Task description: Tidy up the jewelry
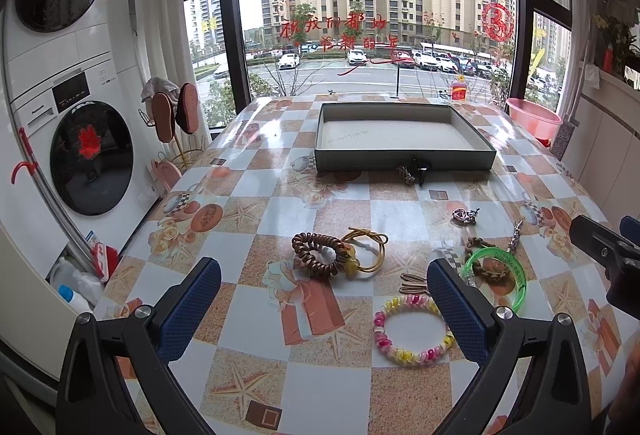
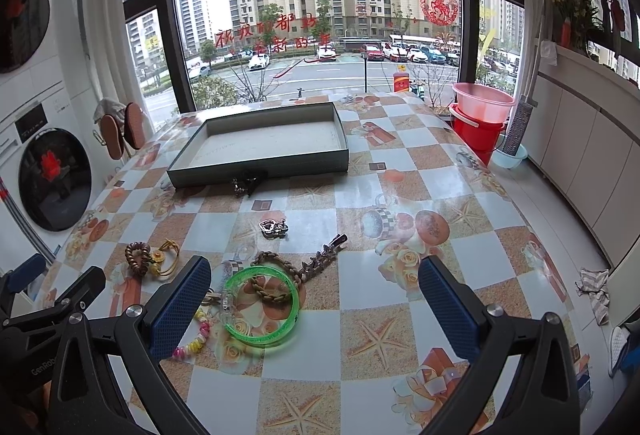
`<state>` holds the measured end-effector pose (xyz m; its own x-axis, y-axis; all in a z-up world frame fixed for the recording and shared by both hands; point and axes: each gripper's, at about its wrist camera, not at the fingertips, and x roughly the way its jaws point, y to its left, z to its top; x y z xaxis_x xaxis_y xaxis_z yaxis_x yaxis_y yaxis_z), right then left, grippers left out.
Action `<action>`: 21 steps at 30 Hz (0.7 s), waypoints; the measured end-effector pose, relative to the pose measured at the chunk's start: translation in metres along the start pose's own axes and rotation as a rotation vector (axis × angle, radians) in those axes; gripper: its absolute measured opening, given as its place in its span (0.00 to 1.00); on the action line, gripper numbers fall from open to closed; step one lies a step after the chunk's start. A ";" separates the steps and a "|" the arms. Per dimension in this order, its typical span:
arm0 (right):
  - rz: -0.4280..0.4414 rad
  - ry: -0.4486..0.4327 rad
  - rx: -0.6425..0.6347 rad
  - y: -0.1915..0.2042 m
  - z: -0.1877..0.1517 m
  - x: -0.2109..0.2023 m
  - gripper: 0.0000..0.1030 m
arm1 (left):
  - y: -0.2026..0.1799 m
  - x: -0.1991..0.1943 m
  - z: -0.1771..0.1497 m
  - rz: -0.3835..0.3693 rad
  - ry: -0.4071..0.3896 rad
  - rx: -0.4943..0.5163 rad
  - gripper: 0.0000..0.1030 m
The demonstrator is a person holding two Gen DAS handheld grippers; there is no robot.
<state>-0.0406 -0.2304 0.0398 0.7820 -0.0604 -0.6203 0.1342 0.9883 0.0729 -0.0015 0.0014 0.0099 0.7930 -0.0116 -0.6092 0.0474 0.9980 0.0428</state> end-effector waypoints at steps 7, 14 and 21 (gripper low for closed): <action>0.001 0.000 0.001 0.000 0.000 0.000 1.00 | 0.000 0.000 0.000 0.000 0.000 0.000 1.00; 0.001 0.000 0.002 0.000 0.000 0.000 1.00 | 0.000 0.000 -0.001 0.000 0.002 0.000 1.00; 0.001 0.002 0.001 -0.001 0.000 0.001 1.00 | 0.001 0.002 -0.003 0.002 0.011 0.000 1.00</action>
<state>-0.0404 -0.2312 0.0391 0.7811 -0.0597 -0.6215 0.1345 0.9881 0.0742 -0.0015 0.0027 0.0060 0.7860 -0.0090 -0.6181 0.0457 0.9980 0.0437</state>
